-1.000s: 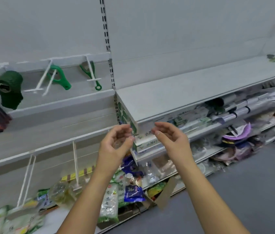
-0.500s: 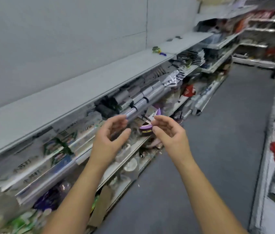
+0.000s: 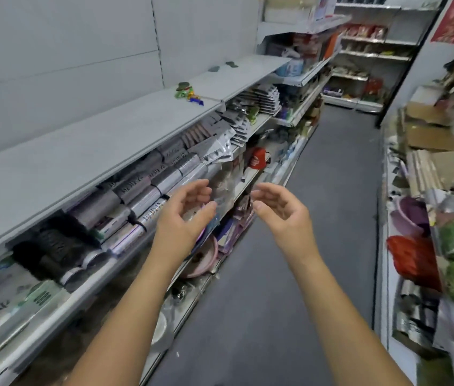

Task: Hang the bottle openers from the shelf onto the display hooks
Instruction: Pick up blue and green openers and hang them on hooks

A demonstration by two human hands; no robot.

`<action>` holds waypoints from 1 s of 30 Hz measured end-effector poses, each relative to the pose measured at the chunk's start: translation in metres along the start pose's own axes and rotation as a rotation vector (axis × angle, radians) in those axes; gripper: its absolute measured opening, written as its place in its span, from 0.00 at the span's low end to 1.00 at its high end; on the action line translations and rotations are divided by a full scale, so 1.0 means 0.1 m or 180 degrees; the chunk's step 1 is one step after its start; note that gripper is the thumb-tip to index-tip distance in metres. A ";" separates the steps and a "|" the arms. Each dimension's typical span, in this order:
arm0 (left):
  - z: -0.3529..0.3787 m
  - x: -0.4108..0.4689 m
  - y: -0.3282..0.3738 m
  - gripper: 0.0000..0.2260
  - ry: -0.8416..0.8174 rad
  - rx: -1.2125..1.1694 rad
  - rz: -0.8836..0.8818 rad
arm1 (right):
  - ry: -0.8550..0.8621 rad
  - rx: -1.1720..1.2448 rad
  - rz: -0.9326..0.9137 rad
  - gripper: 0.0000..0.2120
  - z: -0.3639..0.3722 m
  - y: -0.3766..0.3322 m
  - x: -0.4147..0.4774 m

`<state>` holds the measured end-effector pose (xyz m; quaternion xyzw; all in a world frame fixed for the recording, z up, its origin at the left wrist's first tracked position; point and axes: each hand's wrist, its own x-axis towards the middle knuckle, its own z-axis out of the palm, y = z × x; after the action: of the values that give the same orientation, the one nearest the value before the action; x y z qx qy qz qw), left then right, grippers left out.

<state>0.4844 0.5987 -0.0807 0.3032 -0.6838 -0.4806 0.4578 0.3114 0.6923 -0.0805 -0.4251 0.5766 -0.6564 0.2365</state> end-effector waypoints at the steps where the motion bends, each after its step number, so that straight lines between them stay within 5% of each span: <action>1: 0.09 0.21 -0.06 0.17 -0.0012 -0.0036 -0.0048 | 0.0013 -0.0031 0.0016 0.13 -0.04 0.04 0.22; 10: 0.91 1.96 -0.43 0.14 -0.0138 -0.0153 -0.0087 | 0.0167 -0.0037 0.0028 0.14 -0.47 0.42 1.98; 30: 3.00 5.44 -1.00 0.14 0.0929 0.0355 -0.0142 | -0.0717 0.0134 0.0001 0.13 -1.89 1.43 6.28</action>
<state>-0.0096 0.2123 -0.0277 0.4098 -0.6287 -0.4028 0.5240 -0.2017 0.2625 -0.0339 -0.4911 0.5326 -0.6163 0.3088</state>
